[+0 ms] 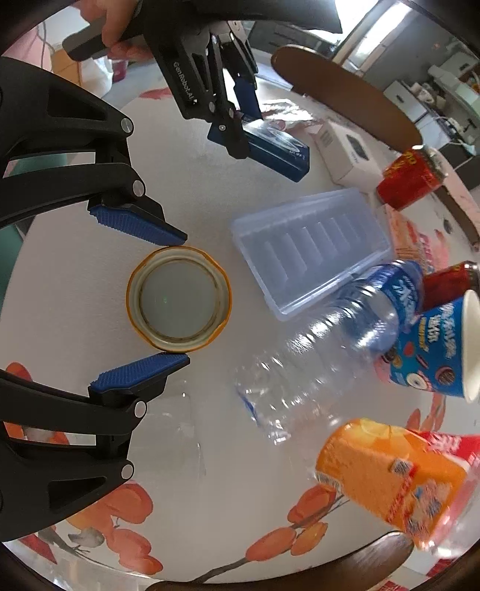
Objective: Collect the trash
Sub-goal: 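Carry the gum box and tape roll with both tools over the grey trash bin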
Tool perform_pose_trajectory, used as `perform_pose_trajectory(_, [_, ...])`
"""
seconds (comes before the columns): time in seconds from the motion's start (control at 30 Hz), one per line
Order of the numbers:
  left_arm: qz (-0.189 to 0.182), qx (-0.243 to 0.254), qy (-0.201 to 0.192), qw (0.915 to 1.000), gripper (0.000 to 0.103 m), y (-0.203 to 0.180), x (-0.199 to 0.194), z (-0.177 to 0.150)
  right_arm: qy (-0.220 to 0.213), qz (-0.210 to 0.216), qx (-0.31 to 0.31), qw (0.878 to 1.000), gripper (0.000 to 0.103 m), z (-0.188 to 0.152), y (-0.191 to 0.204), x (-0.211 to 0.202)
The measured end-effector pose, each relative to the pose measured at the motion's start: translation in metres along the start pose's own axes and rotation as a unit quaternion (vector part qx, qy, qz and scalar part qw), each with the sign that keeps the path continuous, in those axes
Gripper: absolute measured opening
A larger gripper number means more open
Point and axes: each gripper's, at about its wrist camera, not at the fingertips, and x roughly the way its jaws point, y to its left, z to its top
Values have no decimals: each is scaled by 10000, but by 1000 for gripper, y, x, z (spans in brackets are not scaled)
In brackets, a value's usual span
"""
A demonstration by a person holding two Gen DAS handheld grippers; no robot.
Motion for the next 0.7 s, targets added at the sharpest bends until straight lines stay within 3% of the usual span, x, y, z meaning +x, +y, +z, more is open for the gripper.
perform_pose_trajectory(0.23, [288, -134, -235, 9992, 50, 2, -24, -11, -198, 230, -223, 9993, 60, 10, 21, -10])
perform_pose_trajectory(0.4, [505, -487, -367, 9969, 50, 16, -39, -17, -207, 475, -556, 9971, 60, 18, 41, -15])
perform_pose_trajectory(0.7, [954, -1434, -812, 9817, 50, 72, -74, -59, -168, 826, -1764, 9807, 60, 30, 126, -20])
